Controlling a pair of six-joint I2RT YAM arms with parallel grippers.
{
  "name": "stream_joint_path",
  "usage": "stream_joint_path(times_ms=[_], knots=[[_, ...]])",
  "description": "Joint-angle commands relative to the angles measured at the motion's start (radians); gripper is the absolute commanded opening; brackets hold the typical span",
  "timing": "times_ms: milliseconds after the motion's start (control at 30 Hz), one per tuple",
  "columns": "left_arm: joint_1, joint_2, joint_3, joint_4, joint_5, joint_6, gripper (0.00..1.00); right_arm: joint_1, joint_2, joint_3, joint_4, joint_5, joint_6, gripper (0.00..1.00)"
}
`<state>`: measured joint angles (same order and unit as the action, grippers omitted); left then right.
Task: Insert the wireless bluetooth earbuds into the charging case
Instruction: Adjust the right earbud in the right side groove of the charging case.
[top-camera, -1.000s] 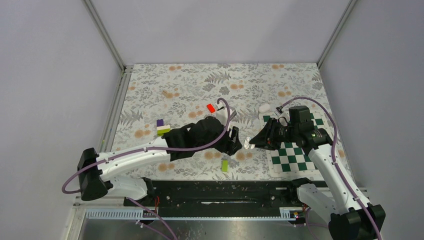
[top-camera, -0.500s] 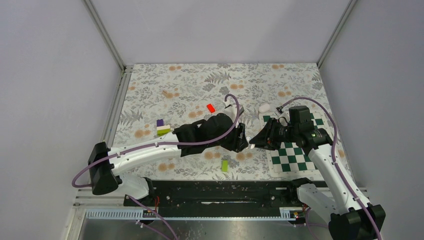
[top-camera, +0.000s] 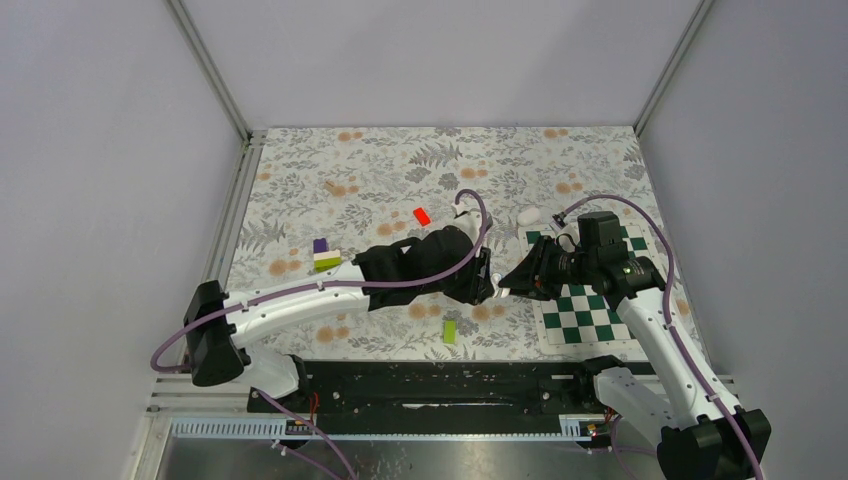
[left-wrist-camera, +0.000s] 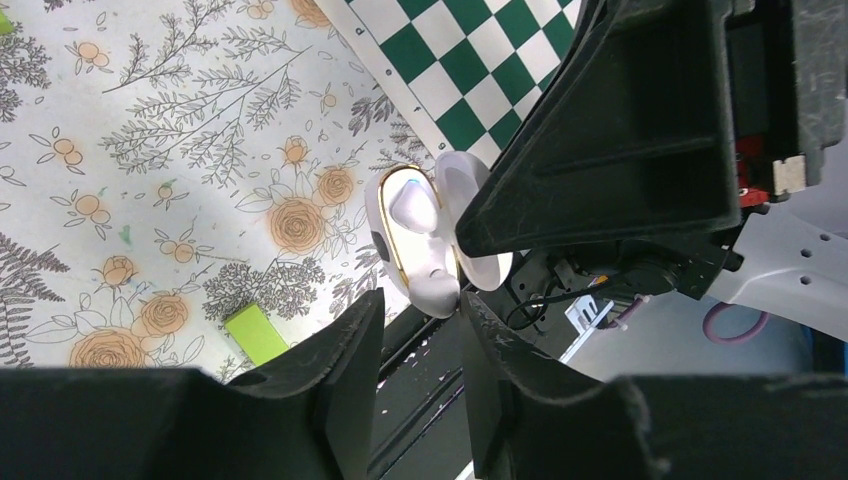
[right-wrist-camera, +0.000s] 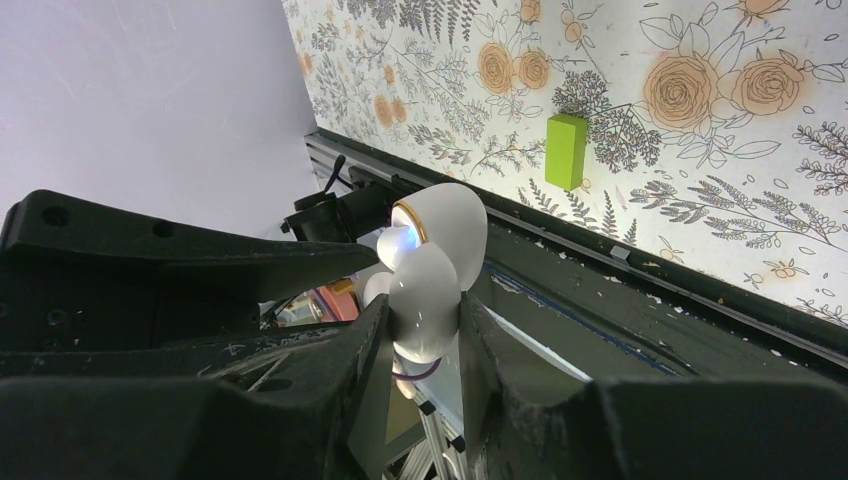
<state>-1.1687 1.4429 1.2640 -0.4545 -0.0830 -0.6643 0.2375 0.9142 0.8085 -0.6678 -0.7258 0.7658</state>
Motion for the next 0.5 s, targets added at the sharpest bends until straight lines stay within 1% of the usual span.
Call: stream_joint_path(times_ms=[0,167,300,367,467], knots=[[-0.005,0.005,0.046,0.012,0.012,-0.009,0.34,0.006,-0.011,0.035,0.02,-0.012,0.007,0.0],[-0.005,0.012,0.048,0.014,0.015,-0.011,0.33,0.006,-0.011,0.037,0.02,-0.014,0.007,0.0],[-0.005,0.015,0.051,0.016,0.017,-0.008,0.3,0.006,-0.012,0.037,0.02,-0.014,0.007,0.0],[-0.005,0.02,0.055,0.014,0.027,-0.006,0.26,0.006,-0.012,0.037,0.02,-0.014,0.007,0.0],[-0.005,0.025,0.061,0.015,0.039,-0.006,0.25,0.006,-0.015,0.037,0.02,-0.014,0.007,0.0]])
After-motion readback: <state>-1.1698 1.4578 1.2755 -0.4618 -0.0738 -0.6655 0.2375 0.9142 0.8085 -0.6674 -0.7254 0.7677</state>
